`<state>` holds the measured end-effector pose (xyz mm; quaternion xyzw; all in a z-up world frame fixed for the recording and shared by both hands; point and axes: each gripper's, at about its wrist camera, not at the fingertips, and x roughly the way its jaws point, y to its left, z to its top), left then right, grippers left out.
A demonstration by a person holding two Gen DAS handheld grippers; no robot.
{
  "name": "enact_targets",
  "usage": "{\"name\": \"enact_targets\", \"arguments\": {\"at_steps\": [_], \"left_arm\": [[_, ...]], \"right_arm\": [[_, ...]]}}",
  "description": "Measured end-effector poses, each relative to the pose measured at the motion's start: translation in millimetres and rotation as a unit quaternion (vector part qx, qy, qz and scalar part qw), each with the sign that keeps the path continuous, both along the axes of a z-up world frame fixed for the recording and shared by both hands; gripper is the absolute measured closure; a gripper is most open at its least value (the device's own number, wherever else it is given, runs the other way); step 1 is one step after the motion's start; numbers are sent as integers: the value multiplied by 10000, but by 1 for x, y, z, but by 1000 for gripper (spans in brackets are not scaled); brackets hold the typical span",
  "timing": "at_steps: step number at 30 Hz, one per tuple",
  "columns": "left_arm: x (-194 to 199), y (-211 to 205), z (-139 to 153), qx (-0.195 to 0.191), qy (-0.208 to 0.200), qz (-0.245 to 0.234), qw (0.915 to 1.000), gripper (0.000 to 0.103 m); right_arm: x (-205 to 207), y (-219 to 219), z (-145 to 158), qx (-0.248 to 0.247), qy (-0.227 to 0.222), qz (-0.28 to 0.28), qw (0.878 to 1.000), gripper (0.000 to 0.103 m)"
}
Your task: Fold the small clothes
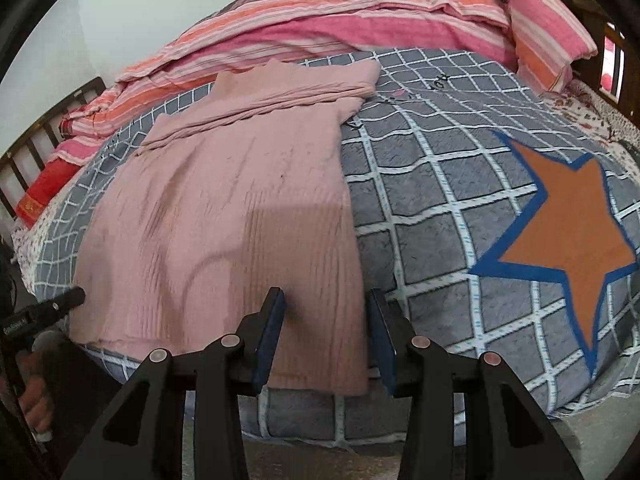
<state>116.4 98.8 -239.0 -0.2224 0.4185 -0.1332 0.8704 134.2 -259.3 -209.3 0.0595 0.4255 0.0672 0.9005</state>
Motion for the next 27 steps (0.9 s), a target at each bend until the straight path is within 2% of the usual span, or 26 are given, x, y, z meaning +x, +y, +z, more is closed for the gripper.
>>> {"name": "enact_targets", "arguments": {"at_steps": [1,3,4,5,9,11,13,18,23,27], "left_arm": [[1,0,-1,-42,42,-6,10000,75],[3,0,-4,-126,164,-22,9998,83],[3,0,-4,-160,186,0,9997,89],[2,2,-4,-213,191,17,9996,96],[-14,19,13,-298,-229,167,9992,97],[-17,25,19,-232,-265,187,9992,97],[-16,28,17,-244,-169,182,9994,97],[-9,20,-1,-295,304,99,9991,96],[-14,15,-7,-412,333,-5,9986,87],[-14,10,-7,-469,350,-13,9983,90]], "right_arm": [[2,2,-1,45,4,-20,10000,62],[4,6,-2,47,-5,11,10000,74],[4,8,-2,50,-17,101,9999,89],[3,8,-1,108,-29,197,9997,94],[-9,-10,13,244,-398,89,9989,95],[-11,-22,17,399,-397,-20,9984,95],[-8,-26,14,491,-277,-53,9984,95],[-5,-14,0,315,52,70,9995,92],[-12,-20,-5,478,204,142,9985,88],[-13,-15,-12,585,384,239,9973,88]]}}
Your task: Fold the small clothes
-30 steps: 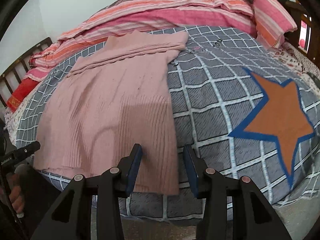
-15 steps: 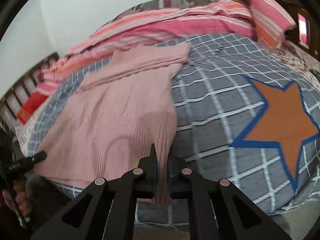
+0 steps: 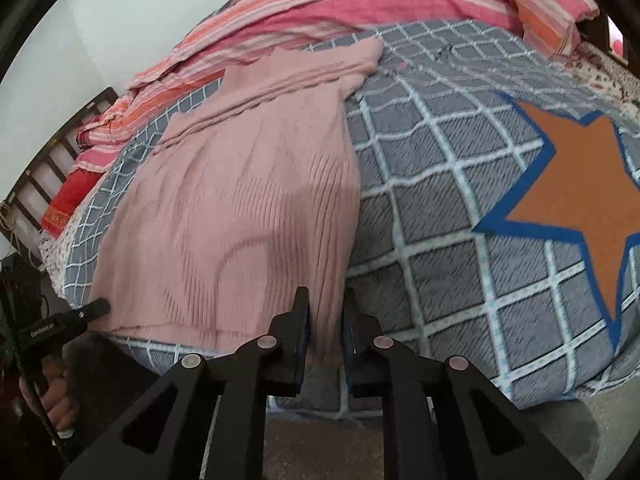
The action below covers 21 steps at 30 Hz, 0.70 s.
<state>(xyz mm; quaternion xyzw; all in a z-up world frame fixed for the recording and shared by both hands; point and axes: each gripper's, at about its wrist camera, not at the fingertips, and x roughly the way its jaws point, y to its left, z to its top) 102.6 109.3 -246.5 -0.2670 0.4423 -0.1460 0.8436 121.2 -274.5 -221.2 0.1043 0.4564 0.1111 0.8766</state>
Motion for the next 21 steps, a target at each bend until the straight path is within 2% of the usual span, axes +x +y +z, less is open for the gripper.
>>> {"name": "enact_targets", "arguments": {"at_steps": [1,5,10,13,17,21], "left_arm": [[1,-2,1,28,-13,-5,10000,96],[1,1,23,-6,-300,-57,9995,96],[-2,14,82,82,-1042,83,9945,97],[8,25,113,-86,-1315,237,9910,97],[26,32,135,-92,-1476,417,9881,96],[58,39,149,-136,-1431,695,9872,96]], "right_arm": [[0,3,-1,-35,32,12,10000,91],[-5,9,15,24,-237,116,9996,95],[-11,3,69,261,-933,7,9953,95],[-5,-2,102,501,-1251,-133,9908,95],[12,-5,128,786,-1436,-288,9861,95],[41,-3,144,970,-1492,-490,9828,95]]}}
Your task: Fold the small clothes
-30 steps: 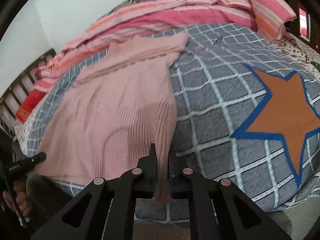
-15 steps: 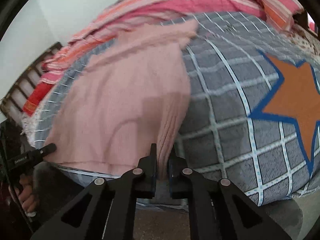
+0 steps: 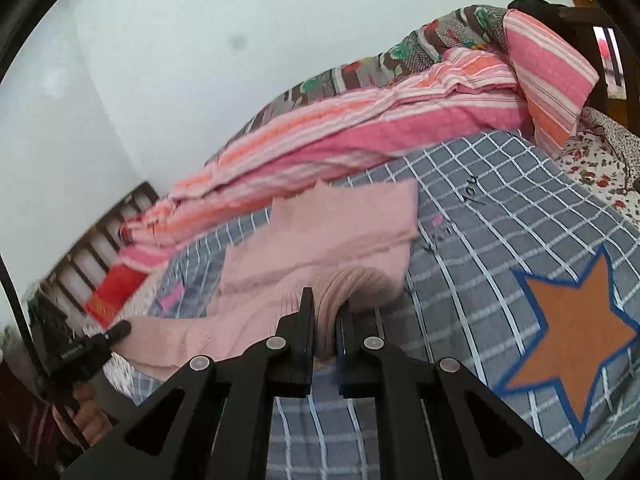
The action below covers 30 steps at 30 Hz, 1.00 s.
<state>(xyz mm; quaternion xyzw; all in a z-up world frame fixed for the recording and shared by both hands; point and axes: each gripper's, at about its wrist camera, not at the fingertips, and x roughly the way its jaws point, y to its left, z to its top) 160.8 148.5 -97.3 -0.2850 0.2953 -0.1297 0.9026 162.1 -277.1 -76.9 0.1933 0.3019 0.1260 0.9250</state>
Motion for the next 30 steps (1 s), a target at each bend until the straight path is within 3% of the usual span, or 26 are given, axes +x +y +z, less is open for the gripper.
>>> {"name": "enact_targets", "arguments": {"at_steps": [3,6,10,15,21,27,30], "left_arm": [[28,-1,4,184,23,224,9996,97],[63,-10,7,663,41,428,9969,97],[104,-16,6,855,102,510,9950,96],[153,-17,-8,732,238,556,9955,97],[202,-8,-42,256,611,699,9954,97],[232,-13,-60,308,734,726,9942,96],[241,-12,-65,225,737,587,9953,92]], "right_arm": [[29,10,10,-167,-75,-99,9998,95],[57,21,16,-395,-103,-209,9989,95],[101,32,17,-545,-100,-312,9980,95],[152,30,1,-490,64,-426,9979,95],[204,26,-23,-288,298,-417,9983,95],[244,33,-47,-394,473,-391,9973,94],[257,34,-58,-321,733,-274,9964,88]]}}
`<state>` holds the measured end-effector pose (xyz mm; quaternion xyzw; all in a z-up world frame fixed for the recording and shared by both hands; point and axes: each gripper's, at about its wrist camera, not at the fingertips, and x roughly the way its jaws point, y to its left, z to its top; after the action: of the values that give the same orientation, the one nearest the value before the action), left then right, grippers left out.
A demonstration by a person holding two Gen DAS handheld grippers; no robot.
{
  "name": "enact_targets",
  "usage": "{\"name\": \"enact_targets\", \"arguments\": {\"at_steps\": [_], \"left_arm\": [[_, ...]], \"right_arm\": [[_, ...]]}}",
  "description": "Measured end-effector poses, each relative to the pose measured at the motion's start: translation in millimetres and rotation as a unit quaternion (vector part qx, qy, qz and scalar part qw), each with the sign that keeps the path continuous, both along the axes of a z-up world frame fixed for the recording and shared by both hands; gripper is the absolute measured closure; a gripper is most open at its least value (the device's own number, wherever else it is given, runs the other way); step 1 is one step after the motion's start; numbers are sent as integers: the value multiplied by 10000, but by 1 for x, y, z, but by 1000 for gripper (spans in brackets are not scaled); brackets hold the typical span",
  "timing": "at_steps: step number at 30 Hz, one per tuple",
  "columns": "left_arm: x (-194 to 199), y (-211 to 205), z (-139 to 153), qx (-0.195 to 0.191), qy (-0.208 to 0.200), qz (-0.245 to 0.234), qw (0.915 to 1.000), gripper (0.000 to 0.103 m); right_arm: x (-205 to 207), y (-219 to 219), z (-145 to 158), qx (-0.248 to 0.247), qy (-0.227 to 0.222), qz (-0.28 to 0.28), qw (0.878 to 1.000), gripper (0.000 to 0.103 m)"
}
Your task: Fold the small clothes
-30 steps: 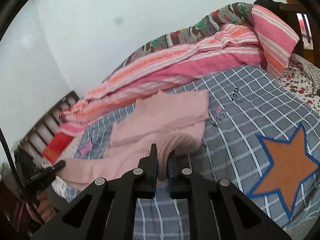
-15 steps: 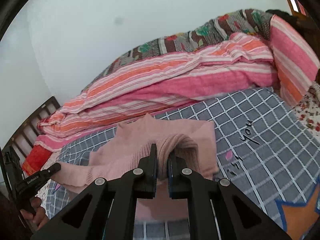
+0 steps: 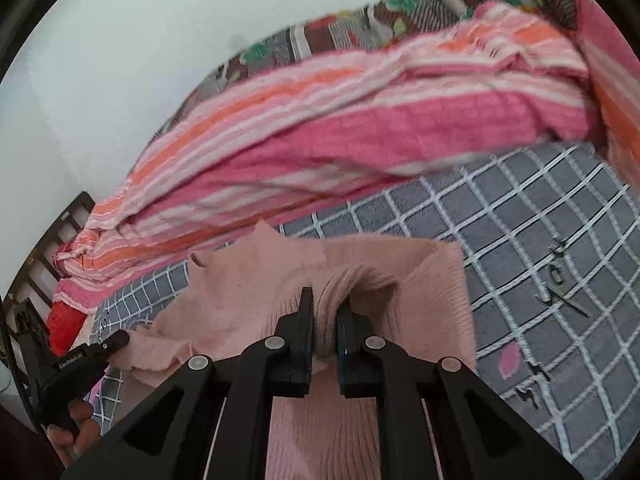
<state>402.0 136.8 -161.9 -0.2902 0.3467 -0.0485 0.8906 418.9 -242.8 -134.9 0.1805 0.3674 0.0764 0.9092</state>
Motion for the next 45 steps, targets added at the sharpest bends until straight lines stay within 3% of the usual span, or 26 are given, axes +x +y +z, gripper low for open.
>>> {"name": "enact_targets", "arguments": {"at_steps": [2,4,13,20,23,25,27,35,42,45], "left_arm": [[-2,0,0,70,-85,11,9999,63],[-8,-1,2,128,-296,10,9995,47],[-31,-15,1,521,-333,-91,9980,47],[-105,-28,0,758,-531,-246,9954,43],[-143,-26,-11,608,-412,-247,9970,42],[-158,-23,-21,336,-262,-258,9988,42],[-166,-20,-34,-28,-62,-341,9994,42],[-131,-11,-58,-1103,128,-370,9931,42],[-95,-19,-56,-1034,105,-150,9945,48],[-90,-17,-60,-904,224,53,9956,68]], "right_arm": [[-3,-3,-4,149,-4,59,9999,85],[-10,-5,-6,220,-139,138,9996,80],[-59,7,-2,-403,-273,494,9976,78],[-126,-3,-14,-832,-47,623,9946,70],[-145,-8,-21,-754,111,725,9945,64],[-153,-10,-28,-649,192,743,9949,57],[-155,-10,-35,-515,337,764,9952,57],[-130,-9,-50,46,581,503,9970,54],[-94,-24,-59,1055,727,-9,9918,54],[-83,-23,-60,1085,736,-140,9913,55]]}}
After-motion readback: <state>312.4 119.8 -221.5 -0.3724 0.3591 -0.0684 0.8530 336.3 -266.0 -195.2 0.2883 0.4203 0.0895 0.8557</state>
